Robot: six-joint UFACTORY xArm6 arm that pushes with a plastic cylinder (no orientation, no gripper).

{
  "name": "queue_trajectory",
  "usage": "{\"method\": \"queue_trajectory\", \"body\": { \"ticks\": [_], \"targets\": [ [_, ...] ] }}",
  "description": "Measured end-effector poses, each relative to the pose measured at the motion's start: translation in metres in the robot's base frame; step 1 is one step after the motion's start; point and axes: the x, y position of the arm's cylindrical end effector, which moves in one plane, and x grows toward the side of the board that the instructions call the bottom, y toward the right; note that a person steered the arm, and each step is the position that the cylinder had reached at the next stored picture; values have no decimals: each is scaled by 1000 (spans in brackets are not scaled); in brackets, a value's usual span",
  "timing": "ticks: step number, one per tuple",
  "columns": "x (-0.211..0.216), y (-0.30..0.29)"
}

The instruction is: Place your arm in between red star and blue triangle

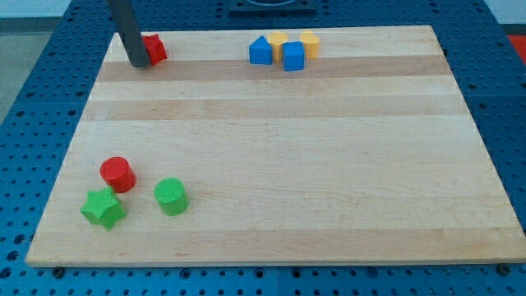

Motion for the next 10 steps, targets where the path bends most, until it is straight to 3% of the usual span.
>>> {"method": "queue_trajectory", "body": {
  "ticks": [4,10],
  "targets": [
    [30,0],
    [18,62]
  ]
}}
